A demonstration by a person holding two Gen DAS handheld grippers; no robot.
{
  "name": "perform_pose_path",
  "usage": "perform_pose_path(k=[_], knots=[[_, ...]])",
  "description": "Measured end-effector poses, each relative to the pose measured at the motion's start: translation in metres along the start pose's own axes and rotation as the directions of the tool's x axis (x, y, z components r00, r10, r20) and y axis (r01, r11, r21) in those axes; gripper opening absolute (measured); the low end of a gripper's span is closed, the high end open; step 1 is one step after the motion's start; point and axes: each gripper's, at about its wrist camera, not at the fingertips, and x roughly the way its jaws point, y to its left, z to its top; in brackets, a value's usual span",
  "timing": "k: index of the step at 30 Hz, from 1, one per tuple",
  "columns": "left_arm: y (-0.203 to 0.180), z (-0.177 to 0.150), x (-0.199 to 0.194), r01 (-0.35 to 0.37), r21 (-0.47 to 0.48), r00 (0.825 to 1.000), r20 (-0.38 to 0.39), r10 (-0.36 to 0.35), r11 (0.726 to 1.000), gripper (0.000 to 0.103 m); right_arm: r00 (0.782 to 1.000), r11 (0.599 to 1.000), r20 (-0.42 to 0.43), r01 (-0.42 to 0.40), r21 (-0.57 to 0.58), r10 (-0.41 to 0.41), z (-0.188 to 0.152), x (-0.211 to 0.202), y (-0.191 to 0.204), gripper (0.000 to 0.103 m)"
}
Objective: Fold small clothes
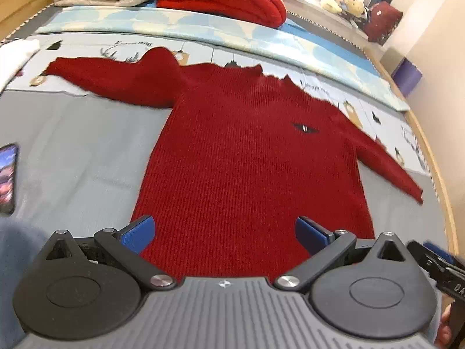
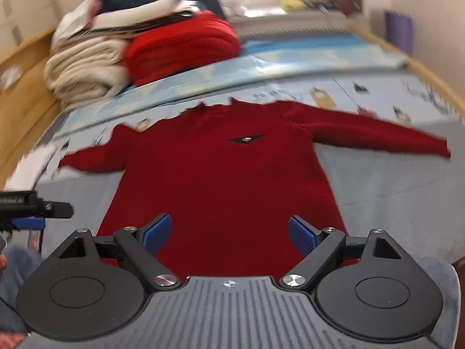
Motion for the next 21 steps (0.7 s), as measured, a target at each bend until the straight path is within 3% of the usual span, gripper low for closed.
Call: perform_pose_path(k=[2,5,10,21], knots=[[-0.001,-0.021,-0.015,-0.016,0.007,1.0,-0.011,0.016,1.0,0.103,0.999,0.994,0.035,0.006,-0.111,-0.002,-0.009,-0.017,0.026,0.089],[0.0,-0.042,-0.034,-0.018,0.036,1.0,-0.016,0.019,0.999,0.103,0.995,0.982,0.099,0.05,-0.184,-0.032,-0.014,-0.041,0.051,0.089],[0.002,-0.07,-0.061,-0.028,0.074,1.0,0.014,0.027,0.997,0.103,0.994,0.984,0.113,0.034,-0.176,-0.014,-0.028,-0.065,0.067,0.089],[0.002,-0.073,-0.067,-0.03,0.117,0.999,0.014,0.028,0.993,0.103,0.989,0.983,0.139,0.081,-0.168,-0.057,-0.041,-0.082,0.071,0.089]])
